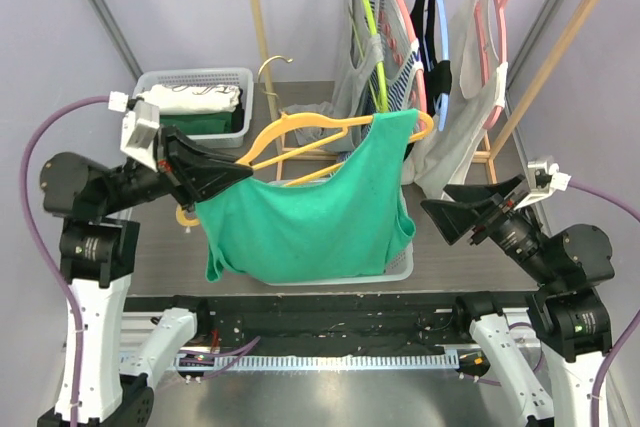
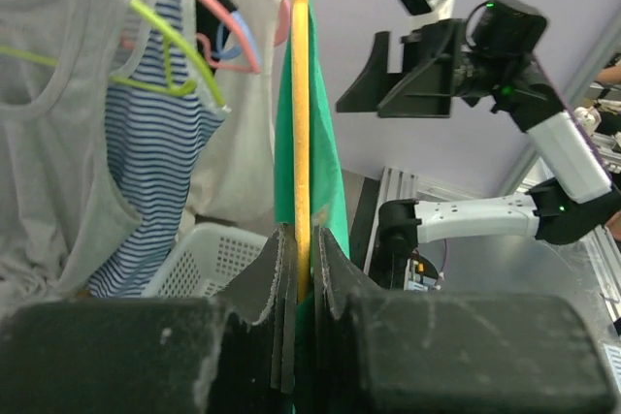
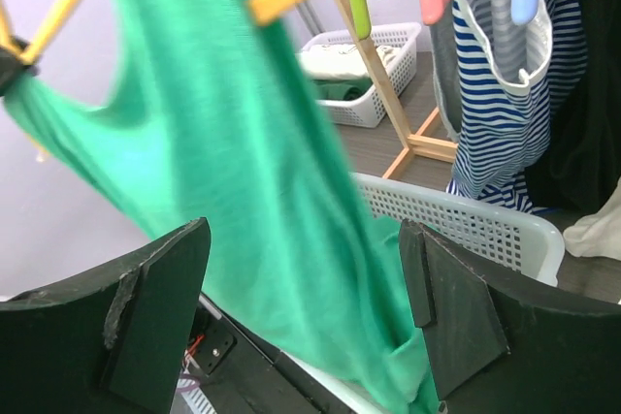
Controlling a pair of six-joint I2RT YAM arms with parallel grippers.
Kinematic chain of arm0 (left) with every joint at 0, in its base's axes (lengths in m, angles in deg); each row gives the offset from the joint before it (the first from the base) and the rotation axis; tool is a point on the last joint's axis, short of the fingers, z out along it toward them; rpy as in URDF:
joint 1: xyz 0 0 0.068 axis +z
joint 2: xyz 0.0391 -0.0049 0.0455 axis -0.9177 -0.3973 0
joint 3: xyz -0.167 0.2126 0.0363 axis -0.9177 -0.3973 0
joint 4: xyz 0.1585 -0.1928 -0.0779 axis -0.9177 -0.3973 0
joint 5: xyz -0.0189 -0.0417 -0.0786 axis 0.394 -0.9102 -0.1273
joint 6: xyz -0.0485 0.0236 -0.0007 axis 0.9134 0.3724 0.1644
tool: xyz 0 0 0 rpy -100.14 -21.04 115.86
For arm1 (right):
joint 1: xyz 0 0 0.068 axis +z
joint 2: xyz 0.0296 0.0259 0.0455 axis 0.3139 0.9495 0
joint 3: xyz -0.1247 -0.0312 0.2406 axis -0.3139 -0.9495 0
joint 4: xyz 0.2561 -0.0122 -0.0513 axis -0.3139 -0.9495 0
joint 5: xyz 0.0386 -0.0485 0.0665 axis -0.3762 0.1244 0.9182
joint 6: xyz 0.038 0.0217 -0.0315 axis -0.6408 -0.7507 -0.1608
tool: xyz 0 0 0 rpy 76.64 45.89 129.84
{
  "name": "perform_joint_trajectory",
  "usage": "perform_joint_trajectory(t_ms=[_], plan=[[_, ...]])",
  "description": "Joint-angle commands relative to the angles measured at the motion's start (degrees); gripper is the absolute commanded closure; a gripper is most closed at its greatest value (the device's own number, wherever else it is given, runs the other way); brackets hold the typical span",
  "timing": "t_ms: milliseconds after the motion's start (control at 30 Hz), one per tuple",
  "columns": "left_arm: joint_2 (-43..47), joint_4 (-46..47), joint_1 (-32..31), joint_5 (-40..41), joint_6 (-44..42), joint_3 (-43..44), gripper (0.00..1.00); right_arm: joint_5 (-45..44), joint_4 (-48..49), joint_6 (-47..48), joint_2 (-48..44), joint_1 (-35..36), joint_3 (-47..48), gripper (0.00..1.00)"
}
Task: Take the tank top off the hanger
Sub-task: Pick up the hanger from the clothesline, then remove the tank top from the hanger.
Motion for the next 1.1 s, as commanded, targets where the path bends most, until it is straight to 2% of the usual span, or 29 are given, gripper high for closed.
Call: perform_joint_trajectory(t_ms=[0, 167, 367, 533, 733, 1067], plan=[[0.03, -1.21, 0.37, 4.78, -4.22, -1.81, 1.00, 2.36, 1.92, 0.05, -0.31, 0.43, 0.96, 0.13], [-1.20, -1.38, -0.15, 3.82, -4.40, -2.60, 1.00, 1.92, 5.25, -1.35, -0.31, 0.43, -2.11, 0.14], [-0.94, -1.56, -0.59, -0.04, -3.87, -4.27, 0.99, 3.24, 16.59, -5.92, 3.47, 0.43, -6.60, 0.16], [-1.03, -1.74, -1.30, -0.05, -5.01, -6.21, 1.00, 4.82, 24.23, -8.91, 7.16, 0.43, -7.30, 0.21], [-2.25, -0.86, -3.14, 5.74, -8.87, -6.12, 1.00, 4.56, 27.84, -10.23, 10.41, 0.43, -7.57, 0.29], [-4.80, -0.86, -5.08, 8.12, -13.27, -4.71, 1.00, 0.43, 27.67, -7.86, 16.83, 4.03, -4.93, 0.30]])
